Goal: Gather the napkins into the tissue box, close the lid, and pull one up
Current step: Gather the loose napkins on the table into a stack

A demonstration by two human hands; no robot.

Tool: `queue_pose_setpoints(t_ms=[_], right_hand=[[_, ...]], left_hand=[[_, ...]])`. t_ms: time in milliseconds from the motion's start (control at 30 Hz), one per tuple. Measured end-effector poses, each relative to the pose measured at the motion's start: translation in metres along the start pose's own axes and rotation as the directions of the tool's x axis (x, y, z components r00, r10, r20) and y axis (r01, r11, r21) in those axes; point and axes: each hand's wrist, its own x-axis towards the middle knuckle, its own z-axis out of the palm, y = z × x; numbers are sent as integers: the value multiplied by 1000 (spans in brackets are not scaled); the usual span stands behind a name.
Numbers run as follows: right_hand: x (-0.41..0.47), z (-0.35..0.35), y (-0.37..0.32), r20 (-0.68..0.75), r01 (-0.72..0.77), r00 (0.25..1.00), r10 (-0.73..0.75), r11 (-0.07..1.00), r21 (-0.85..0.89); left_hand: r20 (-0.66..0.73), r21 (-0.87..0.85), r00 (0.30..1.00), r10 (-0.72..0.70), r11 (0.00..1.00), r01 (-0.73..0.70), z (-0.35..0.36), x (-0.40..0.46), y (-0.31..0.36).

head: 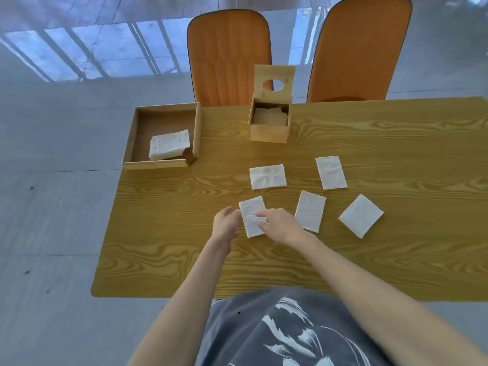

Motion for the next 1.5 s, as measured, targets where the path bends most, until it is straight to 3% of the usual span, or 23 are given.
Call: queue_pose_setpoints(t_ms=[167,467,600,667,767,867,1000,1267,1500], right_hand=[[1,6,4,42,6,999,-4,999,-43],[0,12,15,6,19,1000,-19,1000,6],[-4,14,17,-72,-13,997,17,998,57],[-8,13,21,-256,-86,960,112,990,110],[-11,5,35,-447,-269,808,383,916,298],[-14,-1,52,-430,-412,693,579,807,423],[-14,-5,65,-401,-508,613,681,728,461],[-7,-5,70,-302,-614,579,758,648,450],[-1,-3,71,-327,-532,611,721,680,505]], left_hand=[[23,-102,997,-70,992,72,0,7,0],[21,-5,999,-45,999,45,12,12,-11],[-57,129,997,46,991,-38,18,11,-16],[-93,170,992,82,983,-65,20,13,-18],[-87,159,991,104,983,-89,22,15,-19],[-59,99,992,108,990,-102,23,16,-20],[-29,48,994,107,993,-105,25,18,-24],[30,-63,997,76,995,-74,24,16,-25],[68,-116,996,58,992,-50,25,20,-28]])
